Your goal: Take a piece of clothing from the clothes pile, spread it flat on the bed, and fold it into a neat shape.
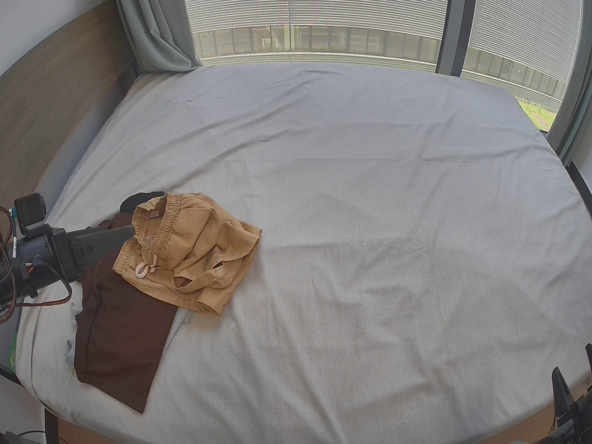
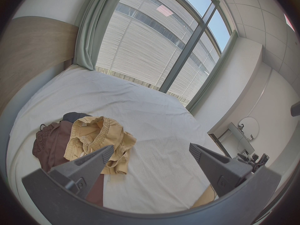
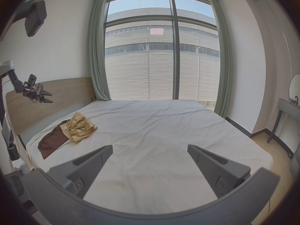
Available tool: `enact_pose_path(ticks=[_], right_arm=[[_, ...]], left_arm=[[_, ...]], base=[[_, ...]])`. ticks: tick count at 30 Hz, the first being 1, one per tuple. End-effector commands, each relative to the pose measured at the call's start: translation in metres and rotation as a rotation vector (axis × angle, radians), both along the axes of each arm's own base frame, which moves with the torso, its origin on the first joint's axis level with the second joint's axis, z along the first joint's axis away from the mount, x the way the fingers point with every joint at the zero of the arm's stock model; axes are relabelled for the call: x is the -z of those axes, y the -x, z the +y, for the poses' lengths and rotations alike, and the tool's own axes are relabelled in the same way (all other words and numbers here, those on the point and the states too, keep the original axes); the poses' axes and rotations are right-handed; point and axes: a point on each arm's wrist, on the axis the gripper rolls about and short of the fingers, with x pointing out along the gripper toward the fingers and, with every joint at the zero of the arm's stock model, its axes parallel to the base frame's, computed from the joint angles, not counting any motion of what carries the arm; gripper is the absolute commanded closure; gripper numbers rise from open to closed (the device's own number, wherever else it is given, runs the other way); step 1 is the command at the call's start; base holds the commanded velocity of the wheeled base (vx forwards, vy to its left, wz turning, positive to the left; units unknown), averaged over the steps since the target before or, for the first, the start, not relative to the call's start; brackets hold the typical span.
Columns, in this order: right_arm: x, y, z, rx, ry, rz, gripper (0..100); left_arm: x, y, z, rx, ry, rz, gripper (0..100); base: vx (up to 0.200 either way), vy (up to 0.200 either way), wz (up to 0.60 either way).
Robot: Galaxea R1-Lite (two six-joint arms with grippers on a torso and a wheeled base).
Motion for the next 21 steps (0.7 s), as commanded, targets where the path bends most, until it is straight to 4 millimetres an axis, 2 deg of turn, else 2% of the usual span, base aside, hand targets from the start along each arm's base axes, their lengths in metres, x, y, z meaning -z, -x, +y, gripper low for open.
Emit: enact_pose_path(ticks=[1,10,21], right_arm=[[0.005,0.0,0.0,-0.001,0.0,0.004,0],[0.005,0.0,0.0,-0.002,0.0,0.004,0],[0.005,0.0,0.0,-0.001,0.0,0.004,0]], left_arm=[[0.002,-0.019,0.005,-0.004,0.007,0.026,0],[0.006,-0.055,0.016,-0.006,0.018,0.06,0],[0.014,-0.087,0.02,-0.008,0.022,0.095,0]], base=[[0.0,0.0,0.0],[0.0,0.0,0.0],[0.0,0.0,0.0]])
